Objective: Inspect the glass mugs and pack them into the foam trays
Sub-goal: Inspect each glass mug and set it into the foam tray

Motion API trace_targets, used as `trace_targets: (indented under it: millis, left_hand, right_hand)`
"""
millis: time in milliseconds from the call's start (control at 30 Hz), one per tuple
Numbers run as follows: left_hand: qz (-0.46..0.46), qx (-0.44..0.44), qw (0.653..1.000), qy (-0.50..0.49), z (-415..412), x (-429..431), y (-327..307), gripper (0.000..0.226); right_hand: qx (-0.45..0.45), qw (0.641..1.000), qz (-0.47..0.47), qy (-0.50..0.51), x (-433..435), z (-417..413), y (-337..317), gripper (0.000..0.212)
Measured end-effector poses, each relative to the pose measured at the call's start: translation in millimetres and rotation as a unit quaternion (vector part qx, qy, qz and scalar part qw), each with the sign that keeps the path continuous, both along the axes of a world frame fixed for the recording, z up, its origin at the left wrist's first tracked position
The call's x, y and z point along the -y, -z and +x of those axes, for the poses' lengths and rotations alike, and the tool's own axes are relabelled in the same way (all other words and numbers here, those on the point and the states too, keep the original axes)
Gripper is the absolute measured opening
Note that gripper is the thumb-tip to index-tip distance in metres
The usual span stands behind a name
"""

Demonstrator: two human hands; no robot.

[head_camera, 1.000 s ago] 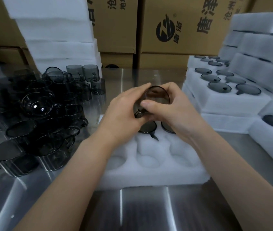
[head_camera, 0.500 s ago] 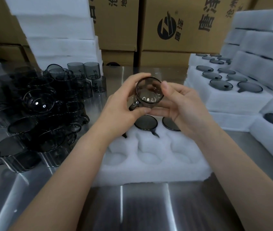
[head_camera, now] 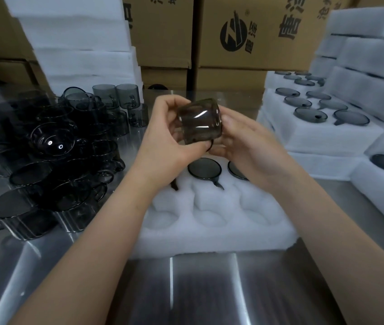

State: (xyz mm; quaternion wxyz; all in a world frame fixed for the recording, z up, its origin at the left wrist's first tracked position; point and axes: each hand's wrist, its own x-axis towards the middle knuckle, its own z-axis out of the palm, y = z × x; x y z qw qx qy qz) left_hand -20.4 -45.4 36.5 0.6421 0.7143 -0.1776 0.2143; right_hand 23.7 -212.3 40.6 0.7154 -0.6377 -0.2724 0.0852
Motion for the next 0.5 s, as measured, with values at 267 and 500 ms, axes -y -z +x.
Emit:
trace_targets:
  millis: [267,500]
  left_hand:
    - [0.034,-0.01,0.999,-0.028,-1.2,0.6,-3.0,0.065]
    - [0.119,-0.002,0.993,-0.026,-2.9,3.7,-2.5,0.06]
  right_hand:
    - [0.062,0.996,0.031,0.052,-0.2,-3.4,1.1,0.058]
    - [0.14,0.98,-0.016,0.141,-4.3,-13.6,1.0,0.042]
